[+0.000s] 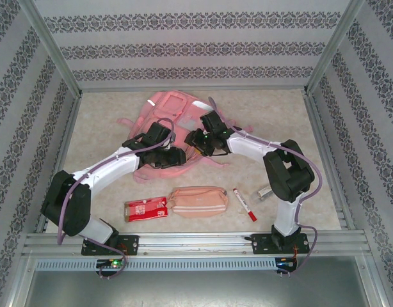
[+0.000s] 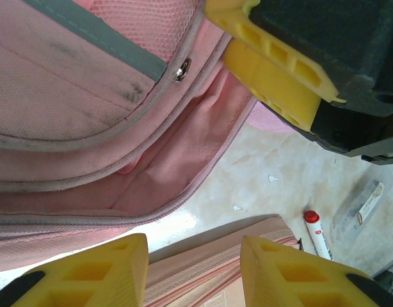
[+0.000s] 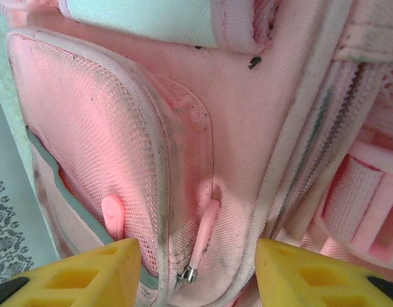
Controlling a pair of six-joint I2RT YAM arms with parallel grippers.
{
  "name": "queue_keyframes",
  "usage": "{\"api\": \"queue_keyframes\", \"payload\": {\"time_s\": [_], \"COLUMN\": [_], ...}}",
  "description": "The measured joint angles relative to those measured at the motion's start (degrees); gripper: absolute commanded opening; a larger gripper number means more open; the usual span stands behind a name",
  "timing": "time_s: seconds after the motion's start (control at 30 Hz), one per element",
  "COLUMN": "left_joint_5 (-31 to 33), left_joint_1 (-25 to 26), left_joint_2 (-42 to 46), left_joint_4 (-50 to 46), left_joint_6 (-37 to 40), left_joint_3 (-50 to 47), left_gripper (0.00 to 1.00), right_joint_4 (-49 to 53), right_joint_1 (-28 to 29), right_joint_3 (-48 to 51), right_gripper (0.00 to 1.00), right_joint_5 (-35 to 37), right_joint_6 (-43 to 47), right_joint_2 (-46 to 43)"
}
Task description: Pack the student bag
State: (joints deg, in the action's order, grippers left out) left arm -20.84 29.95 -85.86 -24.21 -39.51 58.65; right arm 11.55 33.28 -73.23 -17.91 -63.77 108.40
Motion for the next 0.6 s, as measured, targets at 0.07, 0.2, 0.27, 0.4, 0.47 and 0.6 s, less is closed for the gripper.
{"api": "queue_keyframes", "payload": {"time_s": [0.07,0.2,0.27,0.4,0.47,0.6], "left_joint_5": [-0.04,-0.11,-0.11,-0.09,-0.09,0.17], "left_joint_1": [0.0,0.0,0.07,0.11,0.11,0.11], "left_joint_2": [0.22,0.37,0.37,0.37,0.37,0.48], "left_joint_4": [0.61,1.6,2.05,2.86,3.1,3.26], "left_joint_6": [0.0,0.0,0.04,0.22,0.24,0.61], "left_joint_3": [-0.68,-2.64,-3.52,-3.72,-3.72,-3.72], "left_gripper": [0.4,0.39,0.39,0.39,0.39,0.4], "right_joint_4": [1.38,2.4,1.9,-0.33,-1.49,-3.23], "right_joint_1": [0.37,1.09,1.36,1.38,1.38,1.38], "right_joint_3": [-0.02,-0.02,-0.02,-0.07,-0.13,-0.31], "right_gripper": [0.52,0.52,0.47,0.25,0.15,0.0], "right_joint_5": [1.25,3.21,3.74,3.32,2.97,1.73], "right_joint_6": [-0.59,-1.99,-2.6,-3.58,-3.63,-3.93], "right_joint_2": [0.2,1.22,1.9,3.23,3.52,3.52]}}
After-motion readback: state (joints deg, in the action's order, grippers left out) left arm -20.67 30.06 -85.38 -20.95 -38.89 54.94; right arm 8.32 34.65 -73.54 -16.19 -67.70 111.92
